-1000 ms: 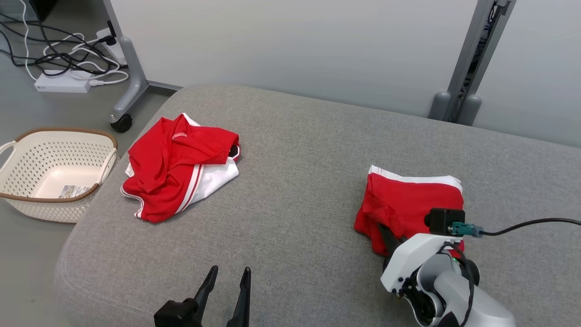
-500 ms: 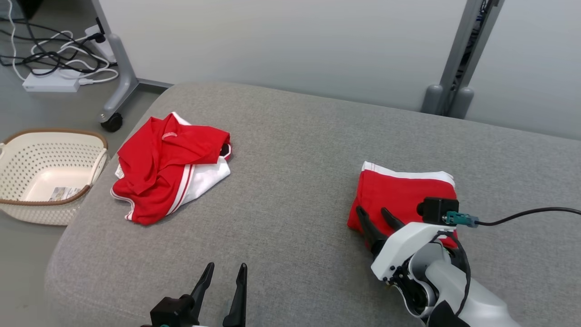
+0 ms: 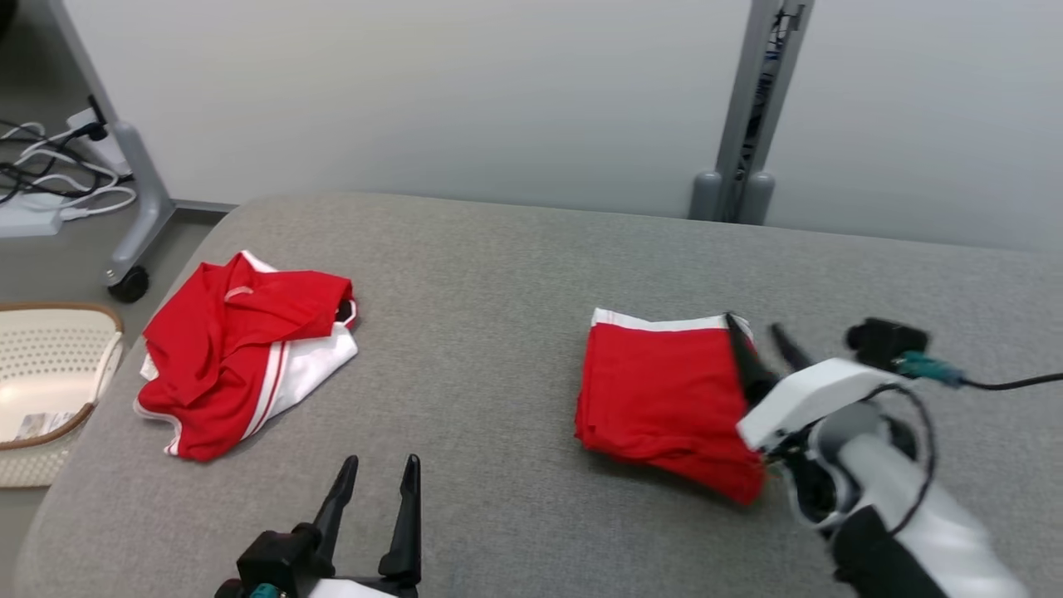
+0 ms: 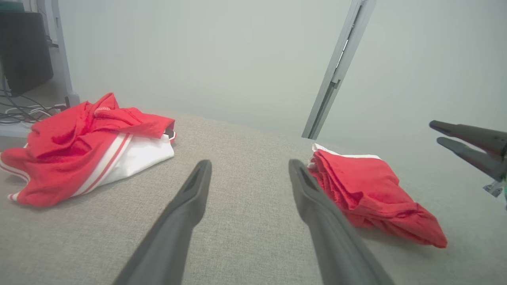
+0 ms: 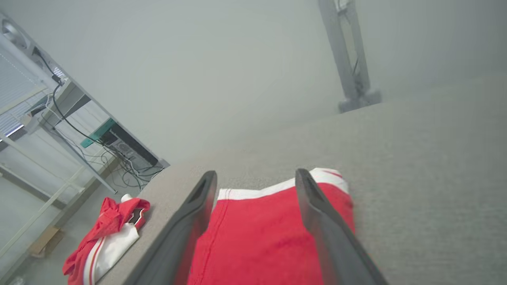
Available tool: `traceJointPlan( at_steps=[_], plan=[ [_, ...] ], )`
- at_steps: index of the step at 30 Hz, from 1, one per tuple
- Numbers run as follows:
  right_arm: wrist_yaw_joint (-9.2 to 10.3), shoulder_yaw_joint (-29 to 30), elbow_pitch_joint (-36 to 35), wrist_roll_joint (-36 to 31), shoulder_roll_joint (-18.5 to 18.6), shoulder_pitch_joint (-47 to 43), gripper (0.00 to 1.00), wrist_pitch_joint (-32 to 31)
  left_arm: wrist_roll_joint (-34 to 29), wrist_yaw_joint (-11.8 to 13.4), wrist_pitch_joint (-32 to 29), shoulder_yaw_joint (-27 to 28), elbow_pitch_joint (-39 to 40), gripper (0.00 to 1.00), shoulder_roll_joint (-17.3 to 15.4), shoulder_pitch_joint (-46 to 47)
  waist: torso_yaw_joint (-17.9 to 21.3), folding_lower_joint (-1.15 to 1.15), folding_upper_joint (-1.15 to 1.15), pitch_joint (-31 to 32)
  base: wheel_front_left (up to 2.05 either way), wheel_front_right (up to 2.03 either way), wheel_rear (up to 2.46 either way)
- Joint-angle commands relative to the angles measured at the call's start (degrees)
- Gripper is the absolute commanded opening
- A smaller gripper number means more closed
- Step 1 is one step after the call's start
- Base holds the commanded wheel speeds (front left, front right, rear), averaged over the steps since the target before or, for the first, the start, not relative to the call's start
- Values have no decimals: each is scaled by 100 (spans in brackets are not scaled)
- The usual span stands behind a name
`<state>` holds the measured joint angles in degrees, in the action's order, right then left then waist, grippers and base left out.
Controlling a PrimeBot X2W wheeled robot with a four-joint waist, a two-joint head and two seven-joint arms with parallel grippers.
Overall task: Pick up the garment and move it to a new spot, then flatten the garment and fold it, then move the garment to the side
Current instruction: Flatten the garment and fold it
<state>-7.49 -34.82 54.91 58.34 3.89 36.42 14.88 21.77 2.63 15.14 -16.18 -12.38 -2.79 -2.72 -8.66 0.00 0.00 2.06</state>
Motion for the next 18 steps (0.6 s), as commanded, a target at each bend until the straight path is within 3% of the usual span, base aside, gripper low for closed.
traceJointPlan(
  at_steps=[1,8,17,18],
  plan=[
    [-1,251,-58,-189,186,-56,100,34,-29,39,3,67,73,100,-23,56,132,0,0,1,0,0,0],
    [-1,1802,-855,-1316,438,-827,100,32,-72,54,3,275,371,100,-24,95,414,0,0,-71,0,0,0],
    [-1,3250,-2502,-3655,127,-2286,100,34,-191,20,3,454,627,100,-24,73,658,0,0,-155,0,0,0],
    [-1,3250,-2502,-3655,127,-2286,100,34,-191,20,3,454,627,100,-24,73,658,0,0,-155,0,0,0]
  ],
)
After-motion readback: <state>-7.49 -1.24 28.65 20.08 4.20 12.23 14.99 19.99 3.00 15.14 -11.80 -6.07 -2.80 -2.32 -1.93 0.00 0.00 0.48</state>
